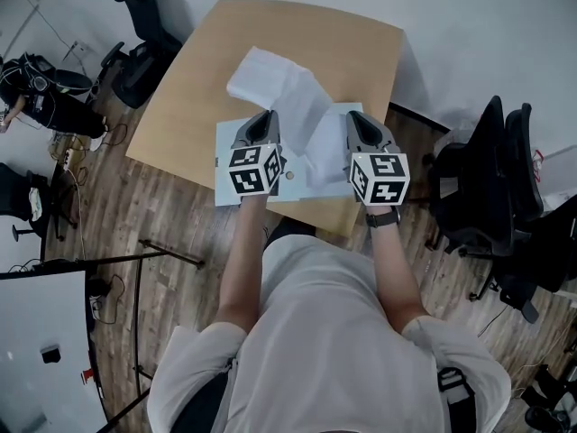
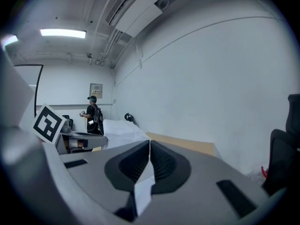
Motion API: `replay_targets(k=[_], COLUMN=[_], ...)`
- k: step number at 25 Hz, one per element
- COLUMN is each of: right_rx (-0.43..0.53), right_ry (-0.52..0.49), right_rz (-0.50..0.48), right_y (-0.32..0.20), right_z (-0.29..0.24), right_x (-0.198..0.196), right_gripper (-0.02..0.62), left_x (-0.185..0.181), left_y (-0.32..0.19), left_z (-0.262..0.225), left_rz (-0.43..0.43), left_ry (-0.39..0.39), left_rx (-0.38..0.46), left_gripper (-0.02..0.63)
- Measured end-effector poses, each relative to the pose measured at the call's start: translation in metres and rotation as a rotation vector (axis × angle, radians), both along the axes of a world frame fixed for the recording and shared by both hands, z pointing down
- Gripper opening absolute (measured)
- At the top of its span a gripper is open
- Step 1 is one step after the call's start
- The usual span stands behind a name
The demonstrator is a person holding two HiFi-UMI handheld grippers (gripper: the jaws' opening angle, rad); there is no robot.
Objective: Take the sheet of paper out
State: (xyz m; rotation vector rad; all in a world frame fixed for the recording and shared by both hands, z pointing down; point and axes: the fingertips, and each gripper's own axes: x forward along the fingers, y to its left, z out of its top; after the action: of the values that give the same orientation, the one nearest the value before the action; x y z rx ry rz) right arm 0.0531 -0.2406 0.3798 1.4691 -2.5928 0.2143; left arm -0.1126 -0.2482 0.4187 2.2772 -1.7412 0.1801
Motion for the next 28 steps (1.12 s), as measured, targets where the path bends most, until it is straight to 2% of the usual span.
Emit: replay_targets(k=[7,11,28], right_rx=[0.104,0.142,0.144], right_ry=[0.012,0.019,0.012], right_rz=[0.010,0.019,0.039], right_y=[0.001,0.001,-0.006], right_z=[-0.042,-0.055,-0.053], right_x=[0.003,0.010,0.035], right_gripper=[0.012,0.012,0.012], left_x=[0.023,0.035,0.058], left_y=[0.000,-0.003,-0.014], left_z=[-0.068,-0.088,-0.084], left_rz=[0.024,0.037,0.059], left_ry=[-0.102,-0.115,-0.081], left_rx=[0.158,0.201,0.185], left_gripper=[0.015,0.015,0.014])
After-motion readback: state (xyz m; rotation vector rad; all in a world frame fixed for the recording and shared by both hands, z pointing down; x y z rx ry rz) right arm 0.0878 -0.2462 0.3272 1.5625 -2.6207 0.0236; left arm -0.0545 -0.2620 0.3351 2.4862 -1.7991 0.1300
